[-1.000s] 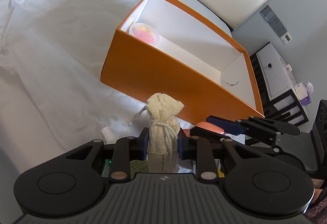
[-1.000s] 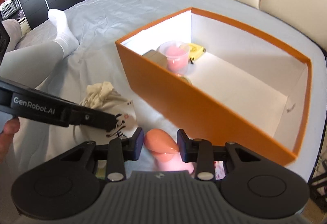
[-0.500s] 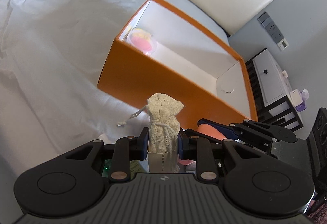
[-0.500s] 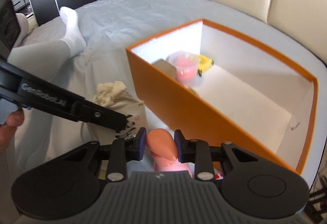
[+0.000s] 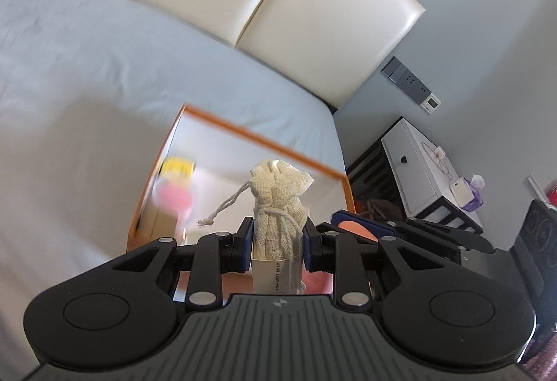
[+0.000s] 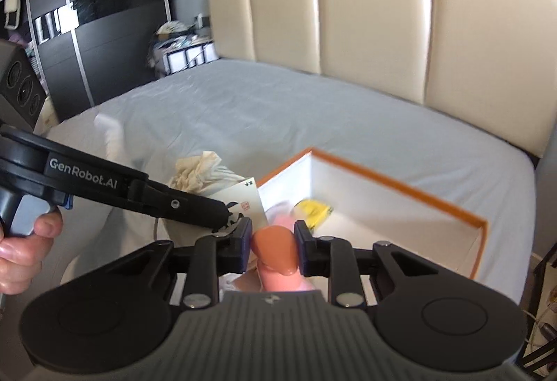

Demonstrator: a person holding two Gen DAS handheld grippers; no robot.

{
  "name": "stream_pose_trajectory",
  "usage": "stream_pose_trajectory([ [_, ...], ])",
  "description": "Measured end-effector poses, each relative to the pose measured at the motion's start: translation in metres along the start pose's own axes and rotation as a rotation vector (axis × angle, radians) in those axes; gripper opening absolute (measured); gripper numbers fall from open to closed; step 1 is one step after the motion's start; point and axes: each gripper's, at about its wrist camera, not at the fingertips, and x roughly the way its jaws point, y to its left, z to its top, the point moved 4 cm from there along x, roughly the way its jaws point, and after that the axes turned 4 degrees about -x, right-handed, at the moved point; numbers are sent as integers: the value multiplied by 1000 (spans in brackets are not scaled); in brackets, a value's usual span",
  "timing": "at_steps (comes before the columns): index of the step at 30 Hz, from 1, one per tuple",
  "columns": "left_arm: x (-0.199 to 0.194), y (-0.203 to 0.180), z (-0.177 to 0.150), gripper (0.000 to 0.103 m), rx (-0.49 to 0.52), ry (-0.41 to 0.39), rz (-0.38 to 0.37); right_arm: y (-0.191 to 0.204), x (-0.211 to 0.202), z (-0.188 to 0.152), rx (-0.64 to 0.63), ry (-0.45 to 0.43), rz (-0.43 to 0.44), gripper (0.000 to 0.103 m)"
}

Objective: Organize rigid objects
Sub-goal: 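Lower the pouch and pink bottle into the orange box and open both tools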

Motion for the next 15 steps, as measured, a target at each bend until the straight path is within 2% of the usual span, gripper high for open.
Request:
stream_pose_trajectory([
  [3, 31, -3, 14, 30, 17, 28, 15, -21, 13, 14, 36, -4, -62, 25],
  [7, 82, 7, 12, 30, 8, 98, 23, -56, 43, 19, 134, 37, -110, 25],
  [10, 114, 22, 5, 30, 2, 149, 37, -75, 64, 16, 178, 67, -128, 25],
  [15, 148, 40, -4, 30, -41, 209, 43, -85, 87, 17, 156, 75, -117, 25],
])
